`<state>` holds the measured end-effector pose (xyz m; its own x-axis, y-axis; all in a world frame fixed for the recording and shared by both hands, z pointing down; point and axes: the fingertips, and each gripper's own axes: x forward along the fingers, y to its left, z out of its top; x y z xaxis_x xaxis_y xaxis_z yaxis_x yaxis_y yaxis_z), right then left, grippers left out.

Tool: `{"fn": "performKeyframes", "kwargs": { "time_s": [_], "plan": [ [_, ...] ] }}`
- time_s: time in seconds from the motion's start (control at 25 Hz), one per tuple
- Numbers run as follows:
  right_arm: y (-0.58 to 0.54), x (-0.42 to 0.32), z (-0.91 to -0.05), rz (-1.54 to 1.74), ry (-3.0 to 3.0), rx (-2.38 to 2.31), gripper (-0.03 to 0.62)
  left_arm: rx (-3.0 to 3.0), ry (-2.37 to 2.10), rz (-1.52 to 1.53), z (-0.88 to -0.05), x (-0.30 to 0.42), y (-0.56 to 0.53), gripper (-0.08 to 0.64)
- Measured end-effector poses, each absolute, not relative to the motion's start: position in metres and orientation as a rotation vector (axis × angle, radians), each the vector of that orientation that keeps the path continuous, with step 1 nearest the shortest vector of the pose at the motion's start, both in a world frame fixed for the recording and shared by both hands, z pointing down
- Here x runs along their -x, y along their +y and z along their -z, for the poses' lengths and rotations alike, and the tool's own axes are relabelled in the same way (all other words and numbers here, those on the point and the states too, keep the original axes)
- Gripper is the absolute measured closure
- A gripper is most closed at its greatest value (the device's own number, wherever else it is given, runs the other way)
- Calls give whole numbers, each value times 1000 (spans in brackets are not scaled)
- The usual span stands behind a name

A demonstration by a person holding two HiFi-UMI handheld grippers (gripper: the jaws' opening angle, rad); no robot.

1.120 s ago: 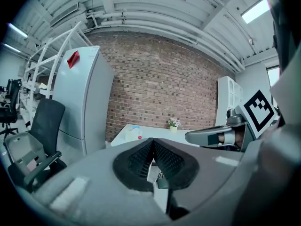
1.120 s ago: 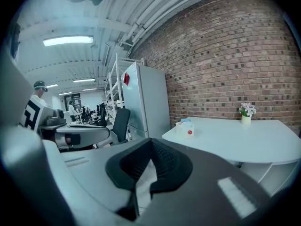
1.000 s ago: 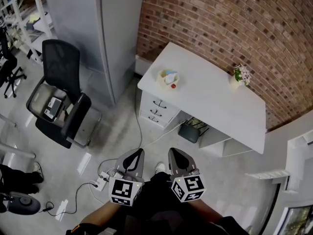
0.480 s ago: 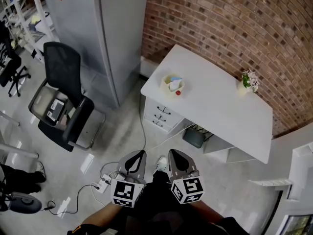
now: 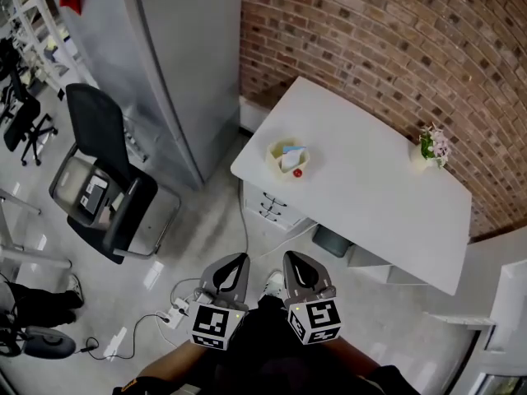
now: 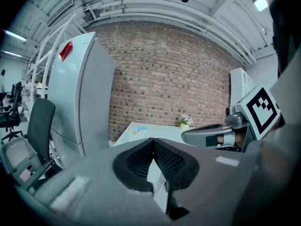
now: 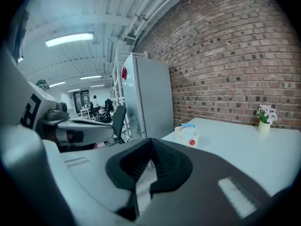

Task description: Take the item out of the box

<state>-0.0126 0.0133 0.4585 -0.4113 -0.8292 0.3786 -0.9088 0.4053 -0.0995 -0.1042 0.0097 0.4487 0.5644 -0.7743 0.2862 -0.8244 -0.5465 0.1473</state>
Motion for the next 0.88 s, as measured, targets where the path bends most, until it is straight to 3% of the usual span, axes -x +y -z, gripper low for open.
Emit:
{"fn": "performKeyframes", "kwargs": {
  "time_s": [0.88],
  "plan": [
    [-63,-63,-464,-442,-2423,-1408,591,-2488,-1402,-353,-447,27,-58,555]
  ]
}}
